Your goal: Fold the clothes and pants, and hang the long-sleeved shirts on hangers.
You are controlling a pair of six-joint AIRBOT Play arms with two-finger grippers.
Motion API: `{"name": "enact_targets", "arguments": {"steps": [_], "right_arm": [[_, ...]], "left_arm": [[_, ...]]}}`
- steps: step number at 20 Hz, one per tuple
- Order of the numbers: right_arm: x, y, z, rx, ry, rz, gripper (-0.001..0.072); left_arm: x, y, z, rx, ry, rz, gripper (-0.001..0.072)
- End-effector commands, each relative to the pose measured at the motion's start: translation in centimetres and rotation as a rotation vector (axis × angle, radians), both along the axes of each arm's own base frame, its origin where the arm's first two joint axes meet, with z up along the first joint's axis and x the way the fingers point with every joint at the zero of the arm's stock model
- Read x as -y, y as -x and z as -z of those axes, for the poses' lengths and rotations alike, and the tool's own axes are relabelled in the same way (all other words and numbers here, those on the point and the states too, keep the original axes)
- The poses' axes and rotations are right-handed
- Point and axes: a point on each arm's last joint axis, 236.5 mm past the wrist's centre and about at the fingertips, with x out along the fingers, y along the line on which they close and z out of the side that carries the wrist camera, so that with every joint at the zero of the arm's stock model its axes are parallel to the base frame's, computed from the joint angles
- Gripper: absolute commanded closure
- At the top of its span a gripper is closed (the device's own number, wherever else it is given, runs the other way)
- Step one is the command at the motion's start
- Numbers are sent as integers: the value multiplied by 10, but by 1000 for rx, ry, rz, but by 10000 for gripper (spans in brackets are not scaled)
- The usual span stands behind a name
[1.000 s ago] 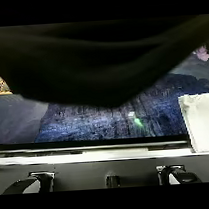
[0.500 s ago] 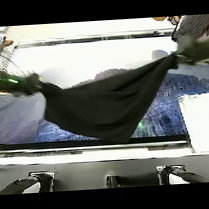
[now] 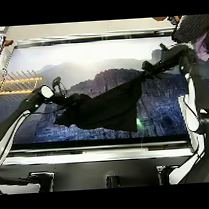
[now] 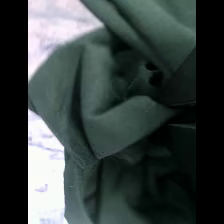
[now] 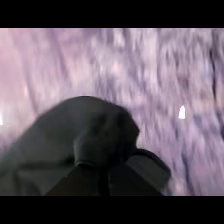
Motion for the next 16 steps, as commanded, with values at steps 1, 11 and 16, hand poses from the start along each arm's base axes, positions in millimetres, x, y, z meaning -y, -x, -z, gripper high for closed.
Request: {"name": "enact_targets", "arguments": {"steps": [1, 11, 16], "right_arm": [[-1, -27, 28, 33, -40, 70, 606], [91, 78, -86, 61, 60, -183, 228], [70, 161, -28, -102, -70, -143, 226]], "left_arm": [[4, -7, 23, -16, 21, -32, 680], [-111, 0, -126, 173, -32, 17, 234], [-191, 64, -178, 223, -114, -127, 235]]}}
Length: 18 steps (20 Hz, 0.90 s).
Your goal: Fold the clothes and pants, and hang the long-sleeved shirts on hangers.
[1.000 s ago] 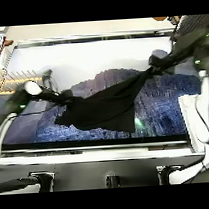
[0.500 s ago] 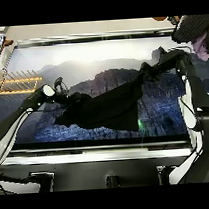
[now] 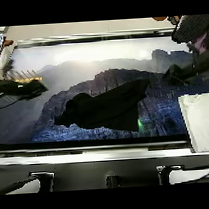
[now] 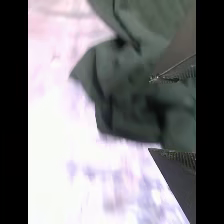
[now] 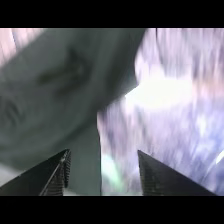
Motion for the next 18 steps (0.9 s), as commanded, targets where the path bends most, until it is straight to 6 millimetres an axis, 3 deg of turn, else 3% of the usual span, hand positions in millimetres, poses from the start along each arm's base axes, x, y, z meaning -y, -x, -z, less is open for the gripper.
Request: {"name": "enact_targets", "arguments": {"steps": [1, 4, 8, 11, 16, 18], "right_arm": [[-33, 72, 45, -129, -105, -26, 226], [-78, 134, 95, -221, -170, -62, 227], [-120, 178, 134, -265, -168, -109, 226], [-132, 183, 152, -251, -123, -125, 226], [-138, 171, 157, -198, -103, -101, 226], [-137, 167, 157, -187, -103, -88, 227]], "left_arm": [[-42, 50, -27, 36, -23, -104, 235], [-45, 83, -11, 19, -6, -172, 235], [-26, 96, 9, -19, 75, -175, 235], [-24, 96, 10, -20, 84, -174, 234], [-23, 98, 11, -27, 87, -170, 234], [-23, 97, 13, -34, 90, -170, 134]]}}
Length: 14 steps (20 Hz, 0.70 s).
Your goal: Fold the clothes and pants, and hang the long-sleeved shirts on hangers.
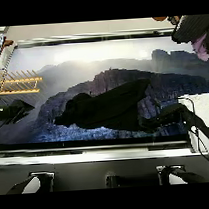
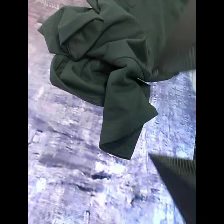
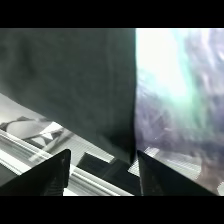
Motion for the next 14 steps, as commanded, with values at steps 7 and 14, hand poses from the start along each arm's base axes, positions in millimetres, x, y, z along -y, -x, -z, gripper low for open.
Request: {"name": "enact_targets", "arguments": {"steps": [7, 14], "right_arm": [[-9, -9, 13, -14, -34, 81, 554], [-11, -15, -18, 57, -46, 98, 683]], "left_arm": [[7, 11, 48, -113, 63, 29, 98], [28, 24, 112, -201, 84, 78, 98]]}}
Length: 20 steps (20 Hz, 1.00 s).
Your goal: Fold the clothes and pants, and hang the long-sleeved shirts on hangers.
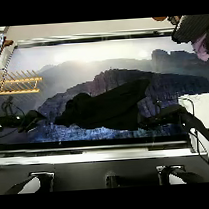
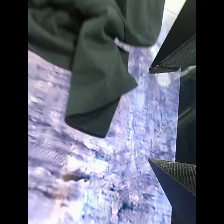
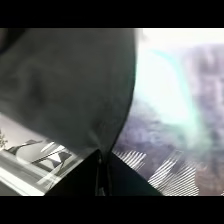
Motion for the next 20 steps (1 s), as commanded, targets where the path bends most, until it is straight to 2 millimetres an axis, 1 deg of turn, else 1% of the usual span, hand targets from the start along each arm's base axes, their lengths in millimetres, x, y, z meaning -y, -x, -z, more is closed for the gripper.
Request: {"name": "enact_targets", "arguments": {"steps": [1, 4, 6, 10, 13, 15, 16, 17, 18, 19, 20], "right_arm": [[-5, 2, -20, 10, -28, 16, 683], [-11, 14, -36, 1, -57, -19, 683], [-13, 18, -45, 5, -66, -27, 683], [-12, 15, -59, 45, -62, -4, 683], [-12, 15, -68, 67, -62, 7, 683], [-12, 14, -73, 82, -62, 15, 683], [-12, 14, -75, 85, -62, 20, 683], [-12, 14, -77, 88, -63, 27, 683], [-12, 13, -80, 93, -64, 33, 683], [-12, 13, -83, 98, -65, 43, 683], [-12, 11, -88, 119, -64, 42, 684]], "left_arm": [[11, -2, 30, -11, -10, 31, 98], [31, -20, 46, 19, 28, 65, 98], [39, -29, 56, 28, 39, 74, 98], [44, -31, 76, -4, 39, 79, 99], [43, -33, 83, -8, 32, 71, 106], [44, -35, 86, -8, 26, 74, 120], [46, -36, 87, -8, 25, 80, 138], [49, -36, 88, -11, 26, 89, 386], [52, -36, 87, -8, 30, 91, 672], [55, -40, 83, 11, 39, 96, 688], [58, -46, 75, 35, 56, 100, 688]]}}
